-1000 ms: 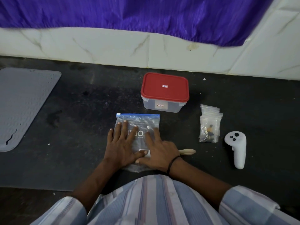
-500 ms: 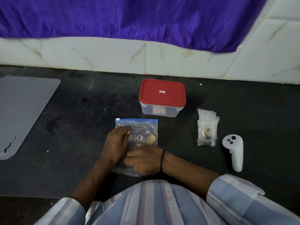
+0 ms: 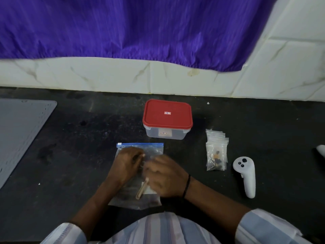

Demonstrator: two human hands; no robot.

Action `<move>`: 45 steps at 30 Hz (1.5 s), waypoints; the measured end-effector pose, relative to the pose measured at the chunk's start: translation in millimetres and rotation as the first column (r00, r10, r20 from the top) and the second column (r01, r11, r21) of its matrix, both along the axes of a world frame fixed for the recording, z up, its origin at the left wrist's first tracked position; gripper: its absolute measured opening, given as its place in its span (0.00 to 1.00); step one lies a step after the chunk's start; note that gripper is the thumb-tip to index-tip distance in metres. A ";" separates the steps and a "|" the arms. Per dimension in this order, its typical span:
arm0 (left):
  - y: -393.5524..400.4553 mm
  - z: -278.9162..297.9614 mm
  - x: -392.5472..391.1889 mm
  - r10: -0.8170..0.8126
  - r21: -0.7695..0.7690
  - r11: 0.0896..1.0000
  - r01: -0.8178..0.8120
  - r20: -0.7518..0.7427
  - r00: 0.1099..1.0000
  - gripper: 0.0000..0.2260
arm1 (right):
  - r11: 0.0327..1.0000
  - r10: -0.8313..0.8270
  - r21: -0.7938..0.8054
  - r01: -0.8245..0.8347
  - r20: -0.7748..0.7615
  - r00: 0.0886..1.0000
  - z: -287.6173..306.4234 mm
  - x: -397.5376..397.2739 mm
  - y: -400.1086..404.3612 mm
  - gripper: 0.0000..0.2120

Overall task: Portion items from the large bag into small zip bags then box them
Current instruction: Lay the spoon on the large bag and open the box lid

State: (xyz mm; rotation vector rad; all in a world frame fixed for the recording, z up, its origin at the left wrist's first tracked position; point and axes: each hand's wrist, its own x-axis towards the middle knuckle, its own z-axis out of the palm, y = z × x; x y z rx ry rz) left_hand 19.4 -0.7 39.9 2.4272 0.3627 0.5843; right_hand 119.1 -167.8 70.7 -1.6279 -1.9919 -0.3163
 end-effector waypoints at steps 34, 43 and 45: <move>10.4 6.5 89.7 0.241 -0.447 0.883 -0.143 0.170 0.956 0.17 | 0.822 -0.550 -0.117 0.558 0.092 0.830 12.9 110.7 58.5 0.05; 6.9 -4.2 87.4 0.302 -0.506 0.849 -0.152 0.231 0.925 0.11 | 0.771 -0.571 -0.224 0.596 0.169 0.803 15.8 100.3 68.9 0.14; 7.3 -5.6 86.5 0.307 -0.515 0.844 -0.151 0.232 0.923 0.11 | 0.767 -0.578 -0.195 0.611 0.204 0.790 13.8 97.3 69.5 0.12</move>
